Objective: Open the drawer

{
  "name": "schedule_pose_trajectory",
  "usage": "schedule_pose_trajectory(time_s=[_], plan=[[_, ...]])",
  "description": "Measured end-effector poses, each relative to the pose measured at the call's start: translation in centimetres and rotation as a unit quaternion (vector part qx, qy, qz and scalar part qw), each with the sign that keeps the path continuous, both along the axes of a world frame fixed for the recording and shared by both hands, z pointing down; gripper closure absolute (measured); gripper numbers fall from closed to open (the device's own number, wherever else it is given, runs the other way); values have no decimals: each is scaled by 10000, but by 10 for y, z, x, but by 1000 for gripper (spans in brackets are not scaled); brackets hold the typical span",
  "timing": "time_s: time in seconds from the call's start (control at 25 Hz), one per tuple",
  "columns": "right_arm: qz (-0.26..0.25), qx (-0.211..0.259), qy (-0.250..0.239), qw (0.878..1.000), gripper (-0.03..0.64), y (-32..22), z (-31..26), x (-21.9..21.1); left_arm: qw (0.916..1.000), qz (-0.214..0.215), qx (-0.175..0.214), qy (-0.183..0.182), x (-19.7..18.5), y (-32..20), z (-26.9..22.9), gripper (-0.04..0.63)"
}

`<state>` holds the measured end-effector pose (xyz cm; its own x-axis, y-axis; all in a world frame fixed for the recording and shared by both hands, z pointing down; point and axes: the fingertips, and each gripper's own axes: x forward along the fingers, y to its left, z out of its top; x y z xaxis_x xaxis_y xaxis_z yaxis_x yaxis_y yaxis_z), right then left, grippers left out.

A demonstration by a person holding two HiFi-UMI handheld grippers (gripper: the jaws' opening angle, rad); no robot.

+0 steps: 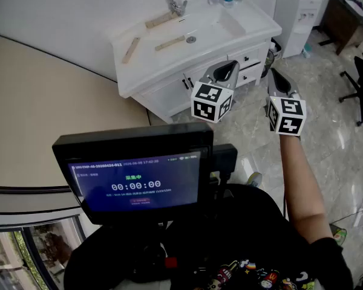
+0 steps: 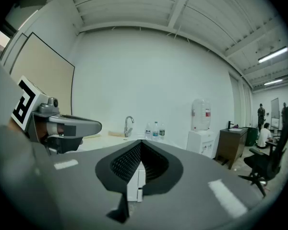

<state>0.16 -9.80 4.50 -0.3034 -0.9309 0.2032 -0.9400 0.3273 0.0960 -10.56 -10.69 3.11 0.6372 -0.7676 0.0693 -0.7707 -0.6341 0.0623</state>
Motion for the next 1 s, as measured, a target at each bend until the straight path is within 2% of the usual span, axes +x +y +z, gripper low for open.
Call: schedule_pose_trajectory(time_s=[0.36, 0.6, 0.72, 0.88, 1.0], plan=[[-220, 66, -4, 9997, 594, 2, -6, -7, 10000, -4, 5, -7, 2, 0, -1, 594], [-409, -92, -128, 9990, 594, -25, 16, 35, 9997, -176, -89, -128, 42, -22, 15, 594], [-619, -245, -63, 9978, 594, -46, 37, 44, 9993, -323, -168, -117, 52, -42, 28, 595], [-568, -510, -127, 9970, 594, -88, 81, 49, 9987, -360, -328, -118, 52, -84, 55, 594], [-532, -490, -56, 9974, 592, -132, 111, 44, 9990, -338, -274, -24, 50, -130, 74, 595]])
